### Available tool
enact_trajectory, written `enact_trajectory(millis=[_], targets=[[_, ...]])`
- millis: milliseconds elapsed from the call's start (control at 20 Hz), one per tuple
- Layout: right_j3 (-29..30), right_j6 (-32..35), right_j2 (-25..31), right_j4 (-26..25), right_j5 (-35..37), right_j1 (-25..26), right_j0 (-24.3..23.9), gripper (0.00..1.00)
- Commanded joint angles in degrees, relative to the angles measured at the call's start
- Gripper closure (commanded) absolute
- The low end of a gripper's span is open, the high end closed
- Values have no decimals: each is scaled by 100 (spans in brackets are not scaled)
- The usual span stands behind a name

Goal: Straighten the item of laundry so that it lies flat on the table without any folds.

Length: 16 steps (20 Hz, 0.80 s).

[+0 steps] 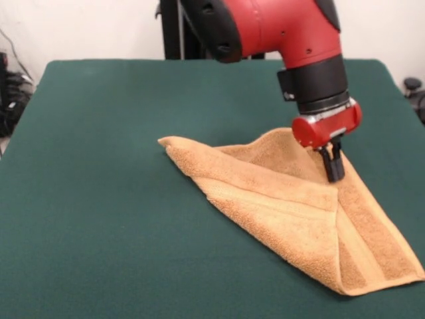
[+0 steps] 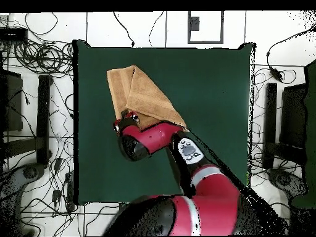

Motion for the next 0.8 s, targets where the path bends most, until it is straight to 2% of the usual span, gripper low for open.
enact_trajectory(millis=[50,200,400,600,800], targets=[[-364,720,-1383,462,-1275,113,1145,100],[-324,626,-1802,825,-1698,149,1437,100],[-291,639,-1610,738,-1707,119,1287,100],[-323,664,-1829,993,-1738,151,1416,100],[-297,627,-2310,1543,-2016,228,1759,100]])
